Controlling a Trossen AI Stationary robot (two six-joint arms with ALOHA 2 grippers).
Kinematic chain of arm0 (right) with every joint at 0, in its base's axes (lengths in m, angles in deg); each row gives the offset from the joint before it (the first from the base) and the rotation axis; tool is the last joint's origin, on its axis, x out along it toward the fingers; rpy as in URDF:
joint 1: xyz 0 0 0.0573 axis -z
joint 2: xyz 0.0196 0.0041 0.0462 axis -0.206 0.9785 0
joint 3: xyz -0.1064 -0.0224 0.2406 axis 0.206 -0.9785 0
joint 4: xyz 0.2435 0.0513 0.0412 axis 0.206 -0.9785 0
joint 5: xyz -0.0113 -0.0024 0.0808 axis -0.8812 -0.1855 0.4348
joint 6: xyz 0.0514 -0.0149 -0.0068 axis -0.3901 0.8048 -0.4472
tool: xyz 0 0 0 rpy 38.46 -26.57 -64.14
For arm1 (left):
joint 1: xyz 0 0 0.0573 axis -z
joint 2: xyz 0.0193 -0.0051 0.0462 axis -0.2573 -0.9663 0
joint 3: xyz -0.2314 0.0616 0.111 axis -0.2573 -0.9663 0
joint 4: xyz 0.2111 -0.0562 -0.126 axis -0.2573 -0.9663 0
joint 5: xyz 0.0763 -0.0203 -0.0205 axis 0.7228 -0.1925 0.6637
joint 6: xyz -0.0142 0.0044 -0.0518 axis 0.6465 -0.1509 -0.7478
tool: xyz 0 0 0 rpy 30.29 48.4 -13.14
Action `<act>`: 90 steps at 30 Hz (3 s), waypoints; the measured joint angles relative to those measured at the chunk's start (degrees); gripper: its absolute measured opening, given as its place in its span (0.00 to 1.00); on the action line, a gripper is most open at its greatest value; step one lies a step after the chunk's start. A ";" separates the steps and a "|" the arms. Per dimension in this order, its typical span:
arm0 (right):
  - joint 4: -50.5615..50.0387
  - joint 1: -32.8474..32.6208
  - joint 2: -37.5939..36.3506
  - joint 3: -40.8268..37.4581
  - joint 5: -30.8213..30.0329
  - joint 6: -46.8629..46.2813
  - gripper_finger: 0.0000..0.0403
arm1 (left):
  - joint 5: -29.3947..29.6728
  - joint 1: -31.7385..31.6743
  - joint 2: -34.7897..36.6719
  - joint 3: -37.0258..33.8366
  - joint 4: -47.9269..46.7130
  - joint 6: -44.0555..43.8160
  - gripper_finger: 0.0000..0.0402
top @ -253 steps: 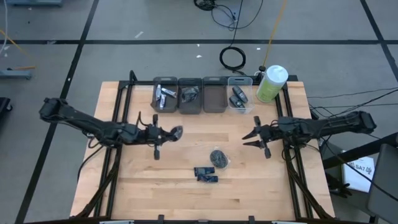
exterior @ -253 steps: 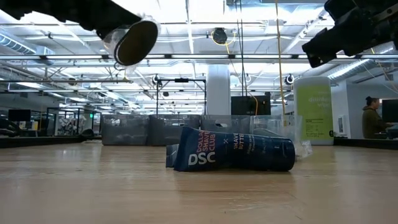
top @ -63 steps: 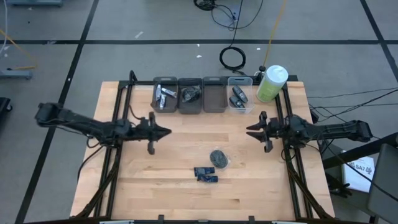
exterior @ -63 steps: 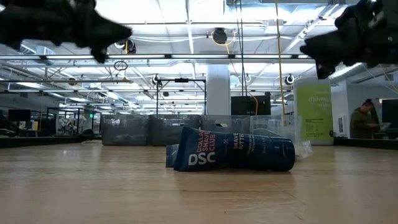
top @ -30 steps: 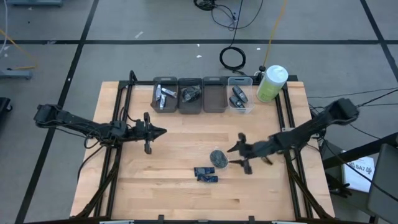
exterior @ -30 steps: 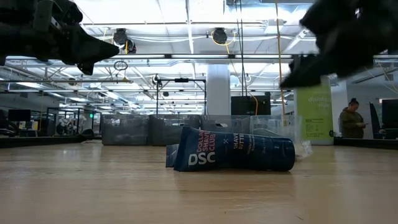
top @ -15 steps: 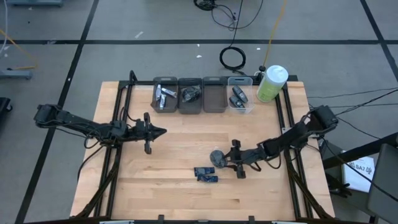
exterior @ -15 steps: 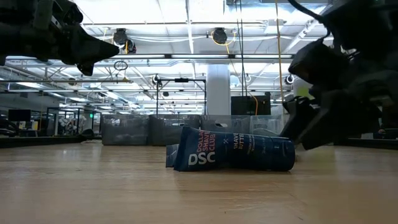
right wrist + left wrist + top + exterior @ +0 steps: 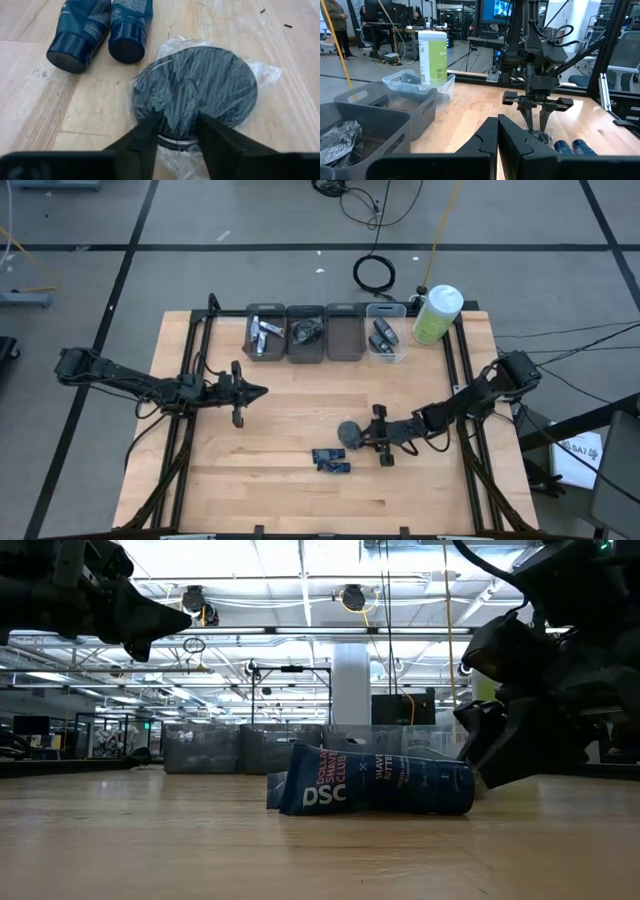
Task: Pick & Place Travel size toiletries
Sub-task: Put the hair brush into the middle black bin
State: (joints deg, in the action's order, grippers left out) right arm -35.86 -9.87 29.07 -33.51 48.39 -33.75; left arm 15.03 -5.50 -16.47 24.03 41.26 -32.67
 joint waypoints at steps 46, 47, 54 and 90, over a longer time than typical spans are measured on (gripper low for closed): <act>7.96 2.66 -12.22 -0.07 -26.06 44.99 0.00 | -3.19 -3.81 -41.97 29.10 3.82 -26.33 0.38; 7.62 2.57 -12.22 -0.07 -26.06 45.00 0.00 | -3.71 -4.51 -43.67 30.67 3.84 -26.88 0.42; 7.37 2.51 -12.22 -0.07 -26.09 45.02 0.00 | -7.31 -7.90 -53.47 37.06 3.85 -34.72 0.65; 7.35 2.54 -12.22 -0.07 -26.08 44.99 0.00 | -13.75 -8.96 -61.29 44.59 3.89 -33.94 0.33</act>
State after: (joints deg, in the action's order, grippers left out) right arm -28.51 -7.33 16.84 -33.57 22.31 11.23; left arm 1.28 -14.46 -77.75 68.62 45.15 -66.61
